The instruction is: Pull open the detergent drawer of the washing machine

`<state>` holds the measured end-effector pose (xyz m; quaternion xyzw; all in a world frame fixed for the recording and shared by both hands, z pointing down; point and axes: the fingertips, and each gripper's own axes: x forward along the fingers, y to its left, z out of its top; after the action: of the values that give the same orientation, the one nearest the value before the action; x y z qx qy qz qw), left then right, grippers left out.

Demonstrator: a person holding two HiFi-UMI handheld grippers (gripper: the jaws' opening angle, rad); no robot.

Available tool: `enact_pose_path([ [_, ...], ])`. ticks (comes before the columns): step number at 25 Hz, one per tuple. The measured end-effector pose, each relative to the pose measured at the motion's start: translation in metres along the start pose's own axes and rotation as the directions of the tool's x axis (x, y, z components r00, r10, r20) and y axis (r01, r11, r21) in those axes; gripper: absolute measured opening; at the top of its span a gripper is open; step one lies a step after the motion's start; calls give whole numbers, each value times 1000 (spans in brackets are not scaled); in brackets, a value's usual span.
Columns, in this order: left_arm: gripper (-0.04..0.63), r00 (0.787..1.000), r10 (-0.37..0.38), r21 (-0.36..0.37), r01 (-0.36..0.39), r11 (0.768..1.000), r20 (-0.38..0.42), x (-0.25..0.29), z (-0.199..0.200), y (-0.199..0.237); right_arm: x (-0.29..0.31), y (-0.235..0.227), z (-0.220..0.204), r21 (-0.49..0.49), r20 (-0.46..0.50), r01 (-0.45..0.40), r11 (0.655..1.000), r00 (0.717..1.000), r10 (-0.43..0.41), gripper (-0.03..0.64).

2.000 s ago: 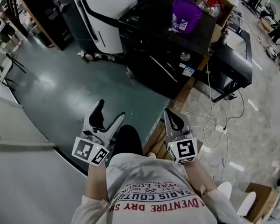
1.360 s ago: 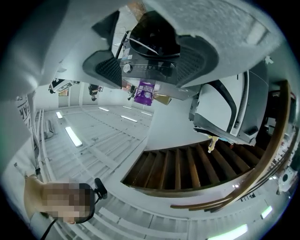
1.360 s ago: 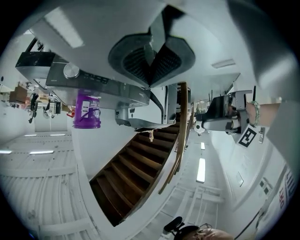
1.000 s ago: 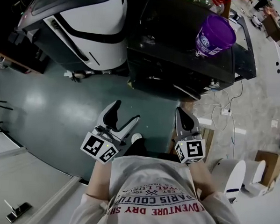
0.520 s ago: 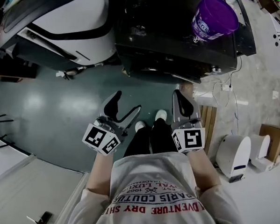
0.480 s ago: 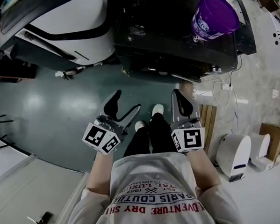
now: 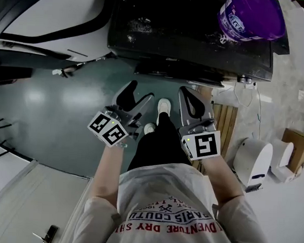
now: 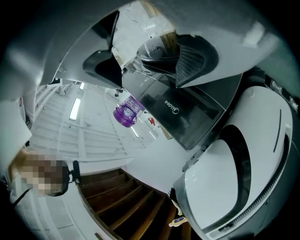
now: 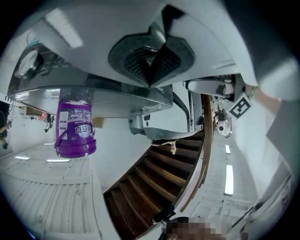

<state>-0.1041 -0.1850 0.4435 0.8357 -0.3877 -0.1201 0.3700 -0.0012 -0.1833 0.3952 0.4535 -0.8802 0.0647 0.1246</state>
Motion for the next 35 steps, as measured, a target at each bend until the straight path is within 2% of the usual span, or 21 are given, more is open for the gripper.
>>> enact_pose_path([
  [2, 354, 1000, -11, -36, 12, 999, 24, 11, -2, 12, 9, -4, -5, -8, 5, -8, 1000, 1000, 8, 2],
  [5, 354, 995, -28, -134, 41, 990, 100, 23, 0, 29, 21, -10, -14, -17, 5, -14, 1000, 1000, 14, 2],
  [8, 354, 982, -52, -246, 96, 964, 180, 31, 4, 46, 33, -13, -24, 8, -10, -16, 1000, 1000, 16, 2],
  [10, 354, 971, -93, -289, 155, 945, 218, 38, 7, 50, 39, -14, -28, 24, -19, -11, 1000, 1000, 12, 2],
  [12, 356, 958, -133, -336, 216, 917, 254, 45, 8, 52, 44, -16, -32, 29, -25, 1, 1000, 1000, 0, 2],
  [16, 356, 921, -145, -457, 310, 834, 360, 55, 12, 62, 52, -17, -37, 32, -30, 9, 999, 1000, -8, 2],
  [18, 356, 915, -139, -471, 320, 822, 379, 58, 13, 66, 54, -16, -39, 36, -36, 5, 999, 999, -4, 2],
  [22, 354, 897, -179, -433, 360, 827, 404, 66, 19, 64, 59, -16, -44, 45, -44, 4, 999, 999, -2, 2],
  [24, 355, 877, -191, -422, 391, 818, 441, 68, 26, 62, 60, -15, -47, 46, -45, 3, 999, 999, -1, 2],
  [27, 356, 836, -201, -420, 447, 790, 511, 71, 37, 61, 60, -13, -51, 56, -50, 6, 998, 999, -3, 2],
  [29, 354, 814, -188, -433, 470, 769, 550, 71, 40, 62, 60, -12, -55, 60, -60, 8, 998, 998, -4, 2],
  [30, 345, 809, -172, -440, 468, 766, 562, 71, 40, 64, 60, -11, -57, 58, -66, 7, 998, 998, -3, 2],
  [32, 302, 805, -135, -449, 451, 772, 577, 72, 40, 68, 61, -10, -60, 55, -72, 4, 999, 997, 0, 2],
  [35, 302, 796, -109, -452, 444, 774, 596, 71, 40, 70, 61, -6, -62, 57, -74, 6, 998, 997, -1, 2],
])
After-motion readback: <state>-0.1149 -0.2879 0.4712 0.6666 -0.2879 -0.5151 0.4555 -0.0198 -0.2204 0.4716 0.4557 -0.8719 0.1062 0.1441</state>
